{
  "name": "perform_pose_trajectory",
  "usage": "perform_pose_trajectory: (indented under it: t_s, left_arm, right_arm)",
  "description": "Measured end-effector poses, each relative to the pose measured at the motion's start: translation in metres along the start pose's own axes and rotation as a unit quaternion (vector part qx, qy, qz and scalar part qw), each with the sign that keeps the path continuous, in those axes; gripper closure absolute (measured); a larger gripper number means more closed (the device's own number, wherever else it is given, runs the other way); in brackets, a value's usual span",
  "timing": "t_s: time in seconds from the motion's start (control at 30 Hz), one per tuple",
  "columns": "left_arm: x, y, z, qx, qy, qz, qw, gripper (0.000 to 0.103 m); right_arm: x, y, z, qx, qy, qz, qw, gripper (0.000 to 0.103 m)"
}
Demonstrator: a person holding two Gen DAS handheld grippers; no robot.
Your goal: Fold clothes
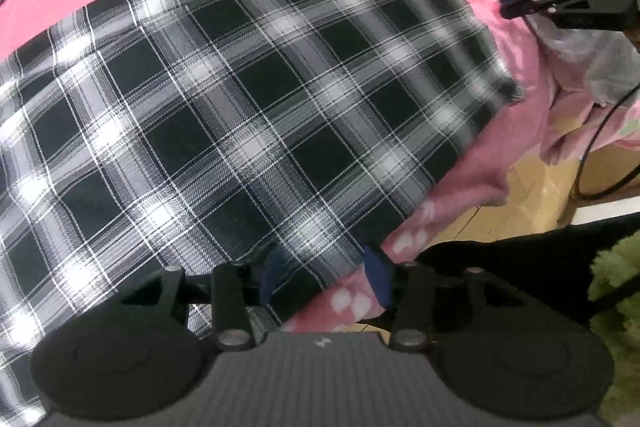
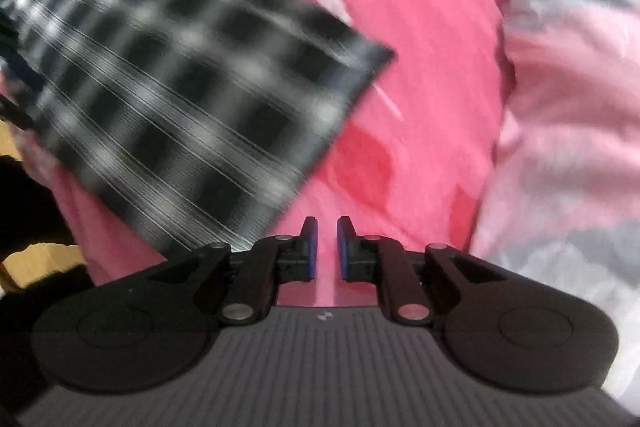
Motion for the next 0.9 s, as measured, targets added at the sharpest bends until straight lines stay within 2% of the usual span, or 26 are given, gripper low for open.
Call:
perform_pose_trajectory:
  t_s: [0.13, 0.2, 0.3, 0.47, 0.53, 0.63, 0.83, 0.9]
  left_arm:
    - [0.013, 0.008, 0.015, -0.011, 0.002, -0.001, 0.9999, 0.056]
    - [0.024, 0.016, 0.021, -0.012, 0.001, 0.011, 0.9999, 0.056]
    - [0.018, 0.030, 0.030, -0.012, -0.008, 0.025, 0.9996, 0.056]
    - [0.043, 0.045, 0.047, -0.017, -0.012, 0.042, 0.9989, 0.056]
    - [0.040, 0.051, 0.031, -0.019, -0.013, 0.041, 0.9989, 0.056]
    - [0.050, 0.050, 0.042, -0.021, -0.013, 0.029, 0.9993, 0.056]
    - [0.055, 0.047, 0.040, -0.013, -0.018, -0.018, 0.9996, 0.055]
    - [0.061, 0.048, 0.044, -0.013, -0.022, -0.029, 0.9992, 0.054]
  right_arm:
    - [0.035, -0.011, -0.003, -0.010, -0.033, 0.035, 0.999, 0.093]
    - [0.047, 0.001, -0.016, 0.024, -0.045, 0.043, 0.998, 0.092]
    - [0.053, 0.041, -0.032, 0.115, -0.014, 0.054, 0.992, 0.092]
    - [0.045, 0.052, -0.020, 0.174, 0.033, 0.031, 0.984, 0.092]
    - [0.044, 0.033, -0.015, 0.152, 0.042, 0.020, 0.987, 0.092]
    - [0.047, 0.005, -0.014, 0.117, 0.053, 0.007, 0.992, 0.092]
    - [0.059, -0.027, -0.035, 0.097, 0.064, 0.018, 0.993, 0.092]
    - [0.056, -0.019, -0.036, 0.116, 0.070, 0.009, 0.991, 0.092]
Point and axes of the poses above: each gripper's, at about its wrist camera, not at the fingertips, and z roughly against the way its jaws point, x to its left, y to its underside, the point moved 5 cm from there along -z, roughly the way its jaws point, and after that the axes turned 6 degrees about -x, right-handed, at the moved point
